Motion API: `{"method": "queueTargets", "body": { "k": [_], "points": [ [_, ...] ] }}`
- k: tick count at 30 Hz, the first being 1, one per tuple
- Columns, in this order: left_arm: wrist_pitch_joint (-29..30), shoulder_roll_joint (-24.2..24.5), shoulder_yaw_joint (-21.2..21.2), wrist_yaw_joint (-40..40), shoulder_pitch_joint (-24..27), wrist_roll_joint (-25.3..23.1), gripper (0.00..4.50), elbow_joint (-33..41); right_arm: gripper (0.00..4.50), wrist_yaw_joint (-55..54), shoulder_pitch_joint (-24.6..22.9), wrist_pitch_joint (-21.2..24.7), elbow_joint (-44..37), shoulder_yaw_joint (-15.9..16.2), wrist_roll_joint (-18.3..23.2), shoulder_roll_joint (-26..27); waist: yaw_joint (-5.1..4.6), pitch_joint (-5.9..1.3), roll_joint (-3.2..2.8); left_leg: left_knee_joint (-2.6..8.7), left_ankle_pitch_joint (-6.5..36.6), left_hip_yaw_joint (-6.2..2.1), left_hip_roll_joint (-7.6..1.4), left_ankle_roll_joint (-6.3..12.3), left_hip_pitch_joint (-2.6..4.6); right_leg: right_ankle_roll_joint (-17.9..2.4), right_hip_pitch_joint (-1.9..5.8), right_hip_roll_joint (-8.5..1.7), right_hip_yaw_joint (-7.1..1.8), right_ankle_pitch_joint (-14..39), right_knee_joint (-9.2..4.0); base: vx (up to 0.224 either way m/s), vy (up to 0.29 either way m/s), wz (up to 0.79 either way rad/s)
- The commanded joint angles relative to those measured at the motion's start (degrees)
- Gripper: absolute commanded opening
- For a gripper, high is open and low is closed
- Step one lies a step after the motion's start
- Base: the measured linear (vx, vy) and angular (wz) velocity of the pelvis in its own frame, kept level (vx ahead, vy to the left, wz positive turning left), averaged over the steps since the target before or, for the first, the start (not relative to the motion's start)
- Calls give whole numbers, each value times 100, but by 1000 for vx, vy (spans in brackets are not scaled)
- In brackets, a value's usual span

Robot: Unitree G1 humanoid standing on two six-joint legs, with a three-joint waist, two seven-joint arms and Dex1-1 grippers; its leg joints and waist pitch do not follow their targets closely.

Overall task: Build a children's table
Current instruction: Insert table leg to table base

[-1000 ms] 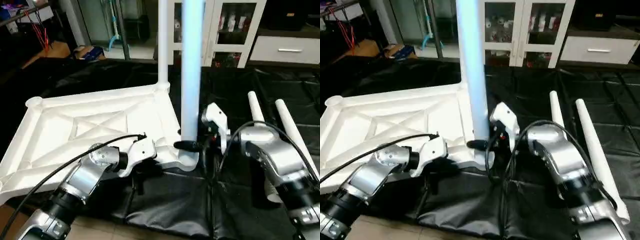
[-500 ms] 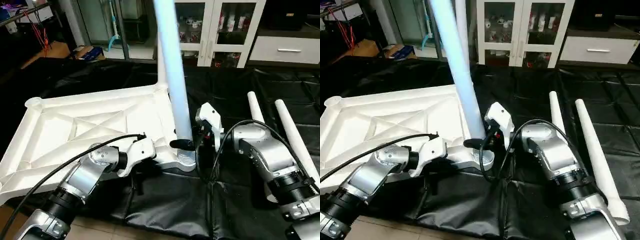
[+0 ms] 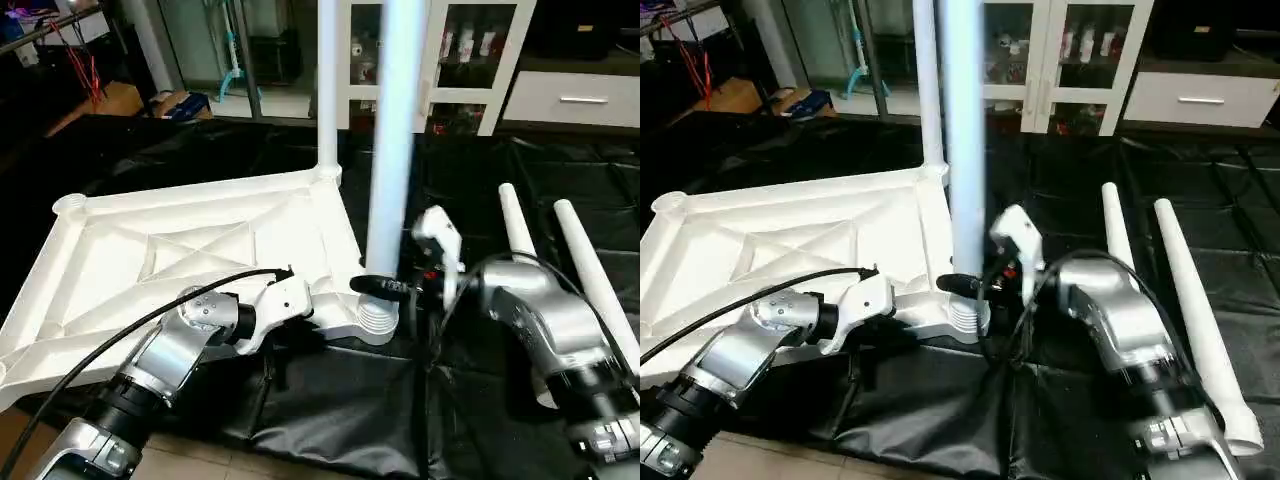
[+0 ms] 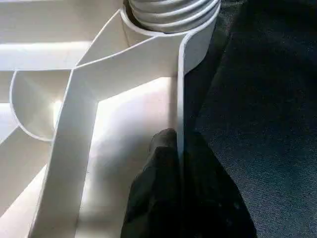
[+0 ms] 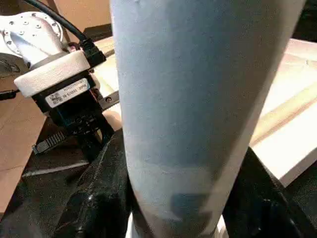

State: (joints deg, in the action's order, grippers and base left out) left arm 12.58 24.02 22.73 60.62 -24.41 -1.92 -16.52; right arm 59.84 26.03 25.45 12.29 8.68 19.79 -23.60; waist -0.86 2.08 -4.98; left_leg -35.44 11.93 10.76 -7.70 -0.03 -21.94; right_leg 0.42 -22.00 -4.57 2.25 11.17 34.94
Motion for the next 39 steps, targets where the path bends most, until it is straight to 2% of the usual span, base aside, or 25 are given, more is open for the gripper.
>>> {"method": "queueTargets", "body": {
  "k": [1, 4, 6, 7, 13, 16, 18, 19, 21, 23, 25, 26, 27, 28, 29, 31, 32, 34, 35, 36, 38, 39],
  "points": [
    [36, 26, -55, -98, 92, 12, 0, -222, 187, -124, -263, 39, 112, -12, 20, 100, 33, -227, 101, 586, 2070, -293, -545, -6, 100, -1336, 86, -476, -281, 2037, -513, 0, 0, 0],
    [53, 15, -104, -132, 94, 32, 0, -210, 187, -269, -347, -9, 179, -173, 102, 200, 27, -222, 115, 595, 2140, -302, -545, -40, 99, -1277, 76, -479, -283, 2178, -530, 0, 0, 0],
    [83, -5, -132, -113, 92, 73, 0, -198, 187, -349, -426, 3, 200, -288, 182, 260, 17, -214, 74, 604, 2254, -313, -545, -90, 113, -1245, 58, -475, -280, 2272, -533, 0, 0, 0],
    [73, 12, -100, -67, 86, 58, 0, -192, 187, -350, -492, 8, 187, -320, 212, 269, 10, -211, 80, 608, 2312, -314, -543, -105, 108, -1224, 58, -477, -283, 2315, -544, 0, 0, 0],
    [95, 72, -94, -34, 109, 41, 0, -147, 187, -414, -812, -106, 130, -320, 145, 289, 11, -214, 85, 621, 2304, -315, -545, -98, 94, -1200, 59, -480, -283, 2264, -549, 0, 0, 0],
    [119, 90, -89, 1, 134, 57, 0, -107, 187, -485, -899, -142, 113, -322, 91, 275, 25, -221, 87, 624, 2153, -310, -549, -51, 86, -1204, 71, -488, -283, 2208, -547, 0, 0, 0],
    [111, 99, -72, -10, 146, 23, 0, -101, 187, -468, -985, -369, 54, -192, -118, 152, 26, -215, 87, 626, 2179, -307, -547, -50, 86, -1196, 67, -486, -280, 2255, -557, 0, 0, 0],
    [123, 94, -80, -6, 153, 35, 0, -77, 187, -412, -1065, -612, -23, -33, -340, 24, 46, -212, 111, 634, 2147, -305, -561, -51, 84, -1155, 67, -491, -279, 2296, -559, 0, 0, 0],
    [127, 97, -87, -3, 154, 41, 0, -70, 187, -357, -1102, -671, -63, 27, -392, -22, 40, -214, 107, 634, 2158, -303, -554, -40, 86, -1137, 71, -493, -282, 2333, -564, 0, 0, 0],
    [122, 113, -124, -50, 152, 30, 0, -83, 187, -307, -1187, -902, -137, 208, -613, -131, 40, -224, 117, 634, 2095, -298, -552, 3, 89, -1162, 80, -490, -279, 2250, -572, 0, 0, 0],
    [128, 115, -126, -55, 162, 31, 0, -67, 187, -286, -1210, -912, -166, 240, -626, -149, 47, -232, 117, 640, 1920, -284, -554, 93, 83, -1194, 93, -480, -277, 2007, -569, 0, 0, 0],
    [137, 115, -124, -55, 175, 32, 0, -48, 187, -253, -1257, -942, -211, 303, -650, -171, 39, -223, 133, 647, 1915, -283, -557, 111, 75, -1203, 96, -477, -276, 1994, -570, 0, 0, 0],
    [144, 113, -120, -59, 186, 32, 0, -36, 187, -217, -1302, -922, -258, 353, -645, -185, 39, -231, 108, 649, 1914, -287, -557, 116, 75, -1214, 105, -480, -272, 1972, -566, 0, 0, 0],
    [148, 111, -118, -62, 193, 31, 0, -30, 187, -198, -1330, -910, -286, 383, -642, -193, 33, -224, 125, 652, 1952, -283, -558, 120, 79, -1205, 98, -476, -270, 2006, -578, 0, 0, 0],
    [176, 99, -111, -53, 205, 41, 0, -1, 187, -238, -1335, -1039, -240, 517, -785, -236, 32, -235, 136, 650, 1959, -283, -559, 124, 89, -1203, 103, -476, -271, 1990, -579, 0, 0, 0],
    [189, 93, -101, -53, 214, 39, 0, 24, 187, -325, -1255, -1076, -130, 624, -928, -236, 23, -244, 122, 657, 1924, -280, -559, 125, 86, -1228, 107, -462, -261, 1860, -564, 0, 0, 0],
    [192, 90, -99, -57, 218, 37, 0, 29, 187, -365, -1217, -1067, -96, 641, -963, -224, 16, -241, 133, 659, 1949, -282, -558, 126, 87, -1231, 108, -461, -261, 1873, -561, 0, 0, 0],
    [203, 92, -87, -40, 236, 48, 0, 60, 187, -434, -1004, -984, 49, 658, -979, -135, 5, -222, 113, 662, 2123, -282, -552, 94, 100, -1217, 93, -469, -268, 2079, -584, 0, 0, 0],
    [208, 93, -85, -32, 244, 58, 0, 71, 187, -444, -934, -975, 104, 658, -983, -107, -27, -209, 123, 662, 2294, -299, -543, 46, 97, -1191, 90, -479, -266, 2347, -594, 0, 0, 0],
    [214, 94, -83, -23, 255, 71, 0, 85, 187, -454, -853, -971, 170, 653, -993, -73, -55, -197, 122, 676, 2443, -331, -543, -19, 77, -1115, 100, -489, -259, 2641, -598, 0, 0, 0],
    [221, 100, -76, -15, 279, 77, 0, 112, 187, -440, -652, -889, 296, 617, -949, 14, -74, -188, 123, 681, 2717, -350, -537, -129, 109, -973, 58, -486, -257, 3031, -625, 0, 0, 0],
    [231, 106, -71, -10, 298, 79, 0, 136, 187, -386, -514, -791, 368, 598, -881, 54, -94, -183, 143, 690, 2809, -377, -535, -169, 96, -902, 59, -494, -263, 3210, -632, 0, 0, 0]
  ]
}}
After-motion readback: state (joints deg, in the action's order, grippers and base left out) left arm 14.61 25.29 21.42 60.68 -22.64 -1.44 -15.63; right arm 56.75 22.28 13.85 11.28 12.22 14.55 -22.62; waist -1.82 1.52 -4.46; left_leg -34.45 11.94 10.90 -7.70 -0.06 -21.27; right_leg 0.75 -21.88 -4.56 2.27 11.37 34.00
